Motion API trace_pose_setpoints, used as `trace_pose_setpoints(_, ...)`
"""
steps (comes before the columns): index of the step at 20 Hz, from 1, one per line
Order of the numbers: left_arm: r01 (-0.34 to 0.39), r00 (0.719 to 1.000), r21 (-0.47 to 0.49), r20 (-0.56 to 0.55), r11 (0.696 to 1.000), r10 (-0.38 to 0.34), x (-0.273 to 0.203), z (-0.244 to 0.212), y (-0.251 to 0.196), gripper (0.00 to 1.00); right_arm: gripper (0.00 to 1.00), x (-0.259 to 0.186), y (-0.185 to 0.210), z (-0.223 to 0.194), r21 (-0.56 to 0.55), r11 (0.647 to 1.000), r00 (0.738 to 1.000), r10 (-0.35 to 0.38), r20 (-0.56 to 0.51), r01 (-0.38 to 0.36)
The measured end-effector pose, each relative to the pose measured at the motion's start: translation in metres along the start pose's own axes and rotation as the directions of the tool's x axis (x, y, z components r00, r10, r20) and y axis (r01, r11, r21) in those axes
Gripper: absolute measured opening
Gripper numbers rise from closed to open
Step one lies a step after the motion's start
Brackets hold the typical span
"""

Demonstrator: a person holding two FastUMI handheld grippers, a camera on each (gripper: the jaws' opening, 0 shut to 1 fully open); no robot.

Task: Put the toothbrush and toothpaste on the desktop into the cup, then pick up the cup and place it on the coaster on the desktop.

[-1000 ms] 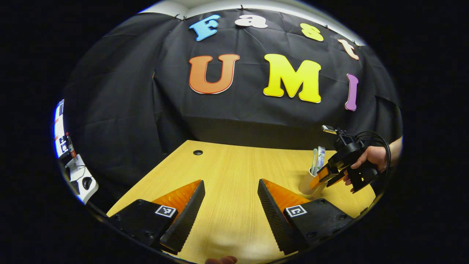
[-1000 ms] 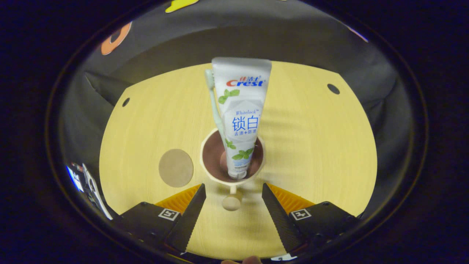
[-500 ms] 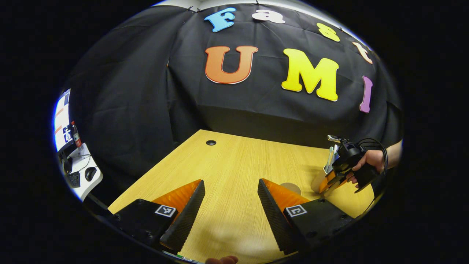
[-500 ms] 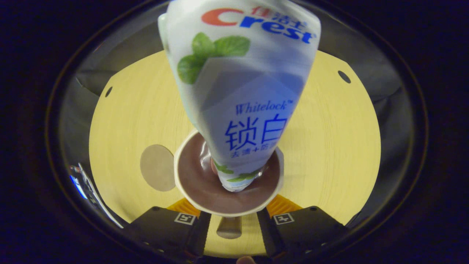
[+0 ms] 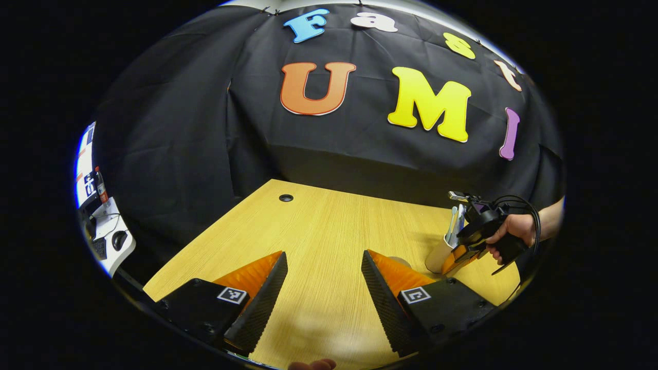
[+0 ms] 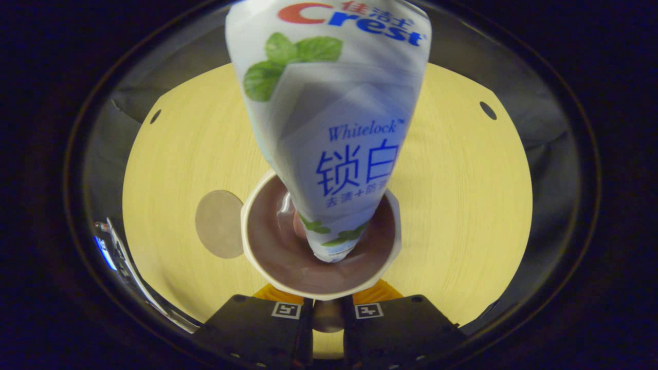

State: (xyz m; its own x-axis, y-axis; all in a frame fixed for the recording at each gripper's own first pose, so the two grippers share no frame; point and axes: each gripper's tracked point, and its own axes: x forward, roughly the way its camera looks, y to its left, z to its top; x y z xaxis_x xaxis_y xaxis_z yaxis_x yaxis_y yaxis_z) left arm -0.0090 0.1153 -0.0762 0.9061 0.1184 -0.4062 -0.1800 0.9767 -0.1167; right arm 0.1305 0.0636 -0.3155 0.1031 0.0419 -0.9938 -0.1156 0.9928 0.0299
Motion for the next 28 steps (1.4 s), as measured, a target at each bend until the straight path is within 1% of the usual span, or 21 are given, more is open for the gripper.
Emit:
trace_pose_setpoints(5, -0.025, 1.000, -0.007, -0.001, 1.000, 0.025, -0.013, -0.006, 0.012, 0.93, 0.23, -0.023, 0.050, 0.009, -0.114, 0.993, 0.995, 0.043, 0.092, -0.033)
trace_pose_setpoints(7, -0.048, 0.999, -0.018, -0.006, 0.999, 0.048, -0.021, -0.011, 0.020, 0.93, 0.23, -0.036, 0.058, -0.001, -0.150, 0.987, 0.994, 0.065, 0.091, -0.051)
trace_pose_setpoints(10, -0.073, 0.997, -0.027, -0.007, 0.997, 0.073, -0.036, -0.014, 0.027, 0.93, 0.23, -0.035, 0.053, -0.010, -0.185, 0.981, 0.995, 0.078, 0.069, -0.064)
trace_pose_setpoints(11, -0.081, 0.997, -0.024, -0.007, 0.996, 0.081, -0.040, -0.016, 0.028, 0.93, 0.23, -0.036, 0.057, -0.012, -0.196, 0.978, 0.995, 0.079, 0.064, -0.065)
trace_pose_setpoints(14, -0.099, 0.995, -0.035, -0.016, 0.994, 0.099, -0.050, -0.023, 0.036, 0.93, 0.23, -0.035, 0.048, -0.014, -0.243, 0.969, 0.997, 0.045, 0.057, -0.030)
trace_pose_setpoints(16, -0.103, 0.994, -0.053, -0.032, 0.993, 0.102, -0.055, -0.028, 0.038, 0.93, 0.23, -0.031, 0.056, -0.018, -0.233, 0.972, 0.999, 0.038, 0.033, -0.029)
trace_pose_setpoints(17, -0.101, 0.994, -0.059, -0.036, 0.993, 0.099, -0.057, -0.029, 0.037, 0.93, 0.21, -0.034, 0.056, -0.017, -0.226, 0.974, 0.998, 0.034, 0.047, -0.023)
trace_pose_setpoints(19, -0.094, 0.995, -0.064, -0.036, 0.994, 0.091, -0.059, -0.029, 0.034, 0.93, 0.26, -0.032, 0.061, -0.019, -0.230, 0.973, 0.998, 0.046, 0.047, -0.034)
trace_pose_setpoints(20, -0.094, 0.995, -0.063, -0.039, 0.994, 0.092, -0.059, -0.031, 0.034, 0.93, 0.30, -0.034, 0.066, -0.019, -0.218, 0.974, 0.996, 0.065, 0.053, -0.052)
trace_pose_setpoints(21, -0.094, 0.995, -0.061, -0.044, 0.994, 0.091, -0.058, -0.031, 0.033, 0.93, 0.46, -0.037, 0.067, -0.019, -0.215, 0.975, 0.995, 0.072, 0.064, -0.057)
trace_pose_setpoints(22, -0.094, 0.995, -0.058, -0.044, 0.994, 0.091, -0.057, -0.030, 0.033, 0.93, 0.67, -0.040, 0.067, -0.021, -0.213, 0.975, 0.994, 0.078, 0.071, -0.061)
trace_pose_setpoints(23, -0.089, 0.995, -0.053, -0.042, 0.995, 0.087, -0.055, -0.027, 0.031, 0.93, 0.77, -0.044, 0.066, -0.024, -0.209, 0.976, 0.994, 0.079, 0.075, -0.062)
trace_pose_setpoints(24, -0.080, 0.996, -0.046, -0.039, 0.996, 0.078, -0.054, -0.025, 0.028, 0.93, 0.82, -0.048, 0.063, -0.027, -0.200, 0.977, 0.993, 0.084, 0.079, -0.066)
trace_pose_setpoints(25, -0.065, 0.997, -0.035, -0.036, 0.997, 0.064, -0.052, -0.021, 0.023, 0.93, 0.89, -0.053, 0.062, -0.031, -0.188, 0.979, 0.992, 0.093, 0.083, -0.076)
trace_pose_setpoints(28, -0.008, 1.000, -0.004, -0.024, 1.000, 0.008, -0.044, -0.013, 0.003, 0.93, 0.91, -0.075, 0.047, -0.046, -0.144, 0.985, 0.987, 0.111, 0.118, -0.093)
